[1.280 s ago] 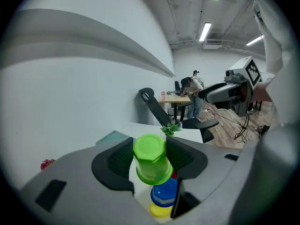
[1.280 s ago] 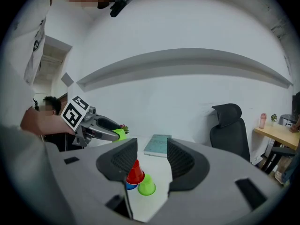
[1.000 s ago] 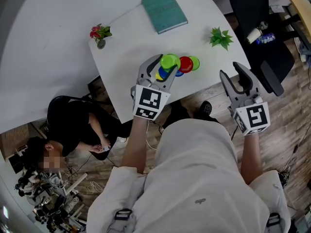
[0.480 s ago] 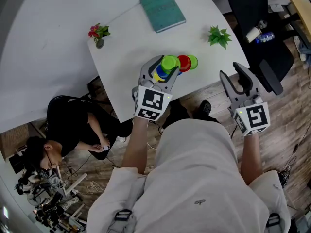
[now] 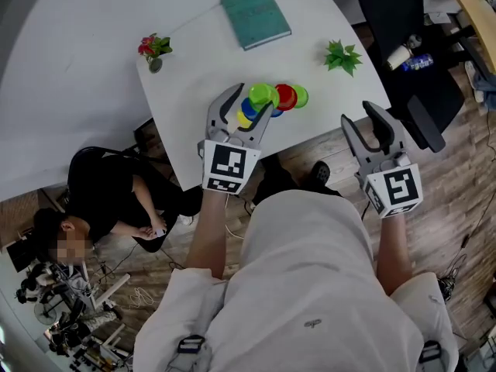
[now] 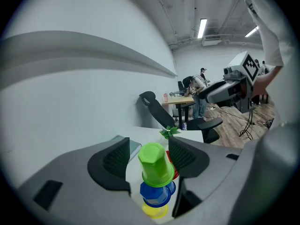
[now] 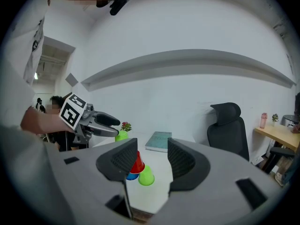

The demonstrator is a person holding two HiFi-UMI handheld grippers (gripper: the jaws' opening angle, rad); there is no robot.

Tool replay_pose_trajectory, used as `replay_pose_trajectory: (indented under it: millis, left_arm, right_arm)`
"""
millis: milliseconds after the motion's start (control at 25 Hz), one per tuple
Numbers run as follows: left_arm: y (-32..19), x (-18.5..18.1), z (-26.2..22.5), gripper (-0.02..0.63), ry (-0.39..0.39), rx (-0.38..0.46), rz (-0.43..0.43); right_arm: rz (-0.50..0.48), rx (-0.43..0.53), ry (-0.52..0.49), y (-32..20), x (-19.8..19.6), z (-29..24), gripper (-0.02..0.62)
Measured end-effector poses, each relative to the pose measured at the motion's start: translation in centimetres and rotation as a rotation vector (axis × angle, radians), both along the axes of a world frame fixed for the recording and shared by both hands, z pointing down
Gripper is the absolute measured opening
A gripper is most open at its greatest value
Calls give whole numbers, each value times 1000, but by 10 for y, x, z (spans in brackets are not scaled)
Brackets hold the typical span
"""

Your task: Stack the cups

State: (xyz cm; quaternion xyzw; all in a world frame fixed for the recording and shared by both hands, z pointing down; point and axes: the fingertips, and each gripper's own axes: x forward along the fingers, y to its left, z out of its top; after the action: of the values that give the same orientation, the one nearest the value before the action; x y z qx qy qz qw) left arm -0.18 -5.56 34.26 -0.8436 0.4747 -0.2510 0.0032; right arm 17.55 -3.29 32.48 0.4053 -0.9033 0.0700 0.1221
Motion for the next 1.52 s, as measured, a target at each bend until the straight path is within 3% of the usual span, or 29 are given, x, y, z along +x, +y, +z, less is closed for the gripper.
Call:
replay_pose_trajectory:
  millis: [360,560,680,1080,1520]
  left_arm:
    - [50,1,-30,258,86,67,-139]
    - [83,12,-25,218,143,53,-195]
    - [99,22,-23,161,172,38,-213]
    - [134,31,-36,52,225,45,-192]
    - [157,7,-51,29,271,84,-166]
  right_arm:
    - [-118,19,0,32,3,-1,199]
    - [-159,0,-17,47,12,3,166]
    - [-184,-1,-15,53,14,5,150]
    - [-257,37,-1,69,-12,-9,81]
    - [-253,79,32,100,-48,-34,17]
